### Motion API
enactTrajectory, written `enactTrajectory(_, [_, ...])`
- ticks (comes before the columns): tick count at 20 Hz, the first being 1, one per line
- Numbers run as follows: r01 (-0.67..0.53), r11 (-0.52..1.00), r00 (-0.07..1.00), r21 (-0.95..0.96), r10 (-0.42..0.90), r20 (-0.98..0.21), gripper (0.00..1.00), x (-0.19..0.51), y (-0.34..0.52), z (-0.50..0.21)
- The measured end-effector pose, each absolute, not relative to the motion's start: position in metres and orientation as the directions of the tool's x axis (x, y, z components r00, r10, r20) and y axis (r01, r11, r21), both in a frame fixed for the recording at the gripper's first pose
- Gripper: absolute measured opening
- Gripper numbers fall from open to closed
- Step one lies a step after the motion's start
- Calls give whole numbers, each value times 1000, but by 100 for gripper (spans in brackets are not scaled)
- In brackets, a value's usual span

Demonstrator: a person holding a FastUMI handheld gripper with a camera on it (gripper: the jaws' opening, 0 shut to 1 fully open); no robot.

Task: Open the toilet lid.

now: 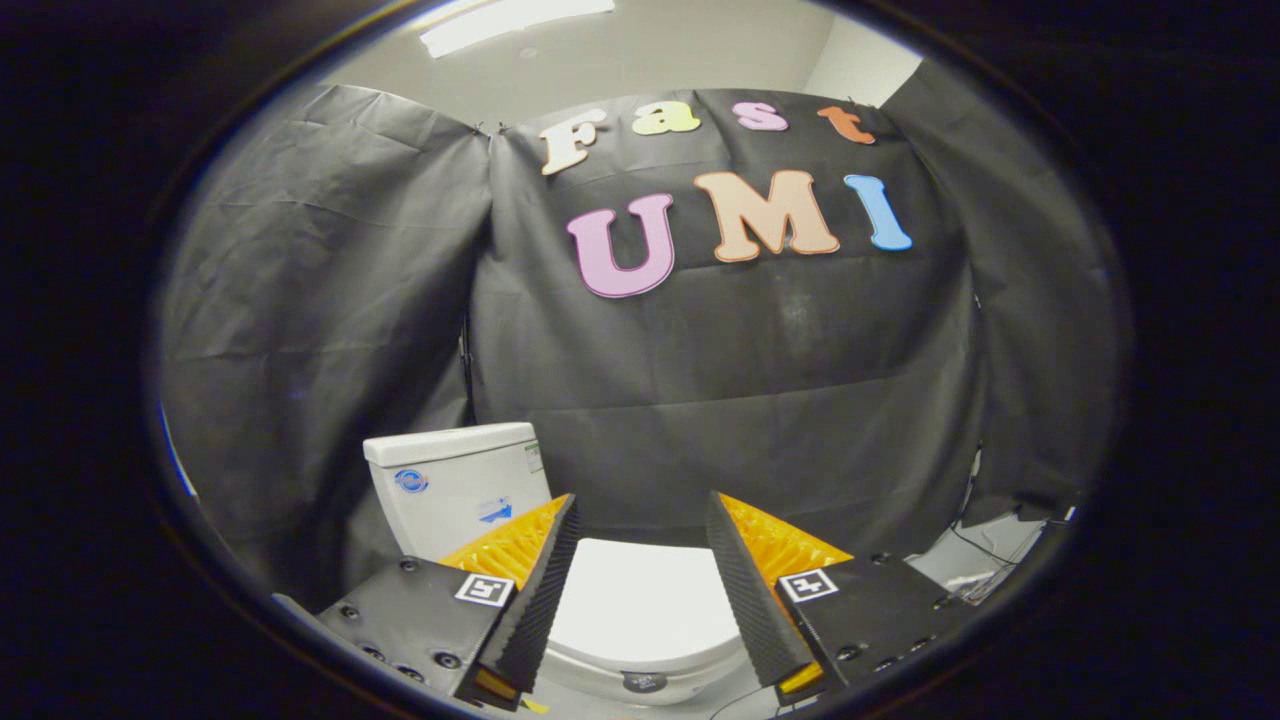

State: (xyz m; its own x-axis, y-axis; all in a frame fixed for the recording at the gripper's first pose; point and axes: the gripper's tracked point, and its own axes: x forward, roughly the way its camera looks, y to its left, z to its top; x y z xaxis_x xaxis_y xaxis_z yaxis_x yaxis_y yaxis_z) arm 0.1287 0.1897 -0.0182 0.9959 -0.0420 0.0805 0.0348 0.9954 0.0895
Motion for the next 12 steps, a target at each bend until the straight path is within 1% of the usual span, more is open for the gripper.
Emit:
enactTrajectory(6, [49, 991, 993, 124, -61, 97, 81, 128, 184, -20])
enactTrajectory(12, [76, 964, 986, 254, -110, 122, 81, 127, 172, -31])
